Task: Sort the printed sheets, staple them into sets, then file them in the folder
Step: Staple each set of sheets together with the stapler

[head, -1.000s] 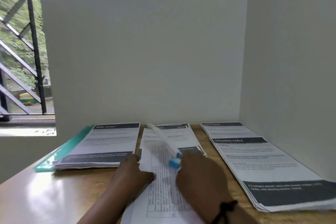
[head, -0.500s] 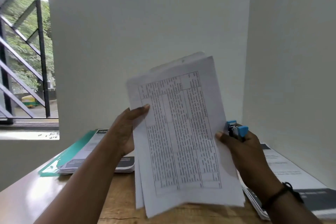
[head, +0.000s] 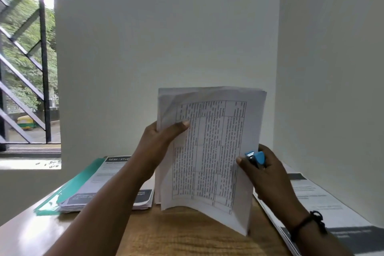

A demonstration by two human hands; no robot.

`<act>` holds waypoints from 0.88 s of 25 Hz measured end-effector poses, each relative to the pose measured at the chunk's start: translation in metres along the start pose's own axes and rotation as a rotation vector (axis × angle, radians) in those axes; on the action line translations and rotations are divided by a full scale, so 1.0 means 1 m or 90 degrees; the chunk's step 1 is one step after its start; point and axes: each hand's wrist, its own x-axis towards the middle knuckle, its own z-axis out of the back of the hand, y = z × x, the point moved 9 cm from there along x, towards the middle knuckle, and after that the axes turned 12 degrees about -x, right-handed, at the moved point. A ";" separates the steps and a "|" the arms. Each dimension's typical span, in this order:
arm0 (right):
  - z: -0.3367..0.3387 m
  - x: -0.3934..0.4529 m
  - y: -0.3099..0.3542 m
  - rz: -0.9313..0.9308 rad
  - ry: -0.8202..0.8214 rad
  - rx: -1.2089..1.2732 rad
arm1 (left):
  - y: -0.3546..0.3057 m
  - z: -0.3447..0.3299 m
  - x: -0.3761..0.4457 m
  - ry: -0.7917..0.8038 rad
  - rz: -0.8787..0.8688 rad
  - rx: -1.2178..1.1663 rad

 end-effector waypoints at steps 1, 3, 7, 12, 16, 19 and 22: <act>-0.002 0.002 0.002 0.000 0.003 0.000 | 0.002 0.003 0.003 -0.002 0.012 -0.017; -0.005 0.008 0.007 0.006 -0.009 -0.020 | 0.004 0.005 0.009 -0.018 0.035 -0.042; 0.005 0.014 0.031 0.050 -0.095 -0.067 | -0.004 -0.001 0.015 -0.048 0.063 -0.085; 0.009 0.008 0.014 -0.003 -0.066 -0.077 | 0.005 -0.006 0.012 0.013 0.129 -0.028; 0.006 0.011 -0.003 -0.048 -0.038 -0.063 | 0.010 -0.002 0.015 0.045 0.080 -0.009; 0.007 0.017 0.001 -0.038 -0.036 -0.074 | 0.011 0.000 0.018 0.058 0.042 -0.046; -0.002 0.012 -0.005 -0.040 -0.012 -0.073 | 0.038 0.001 0.008 0.083 0.087 -0.089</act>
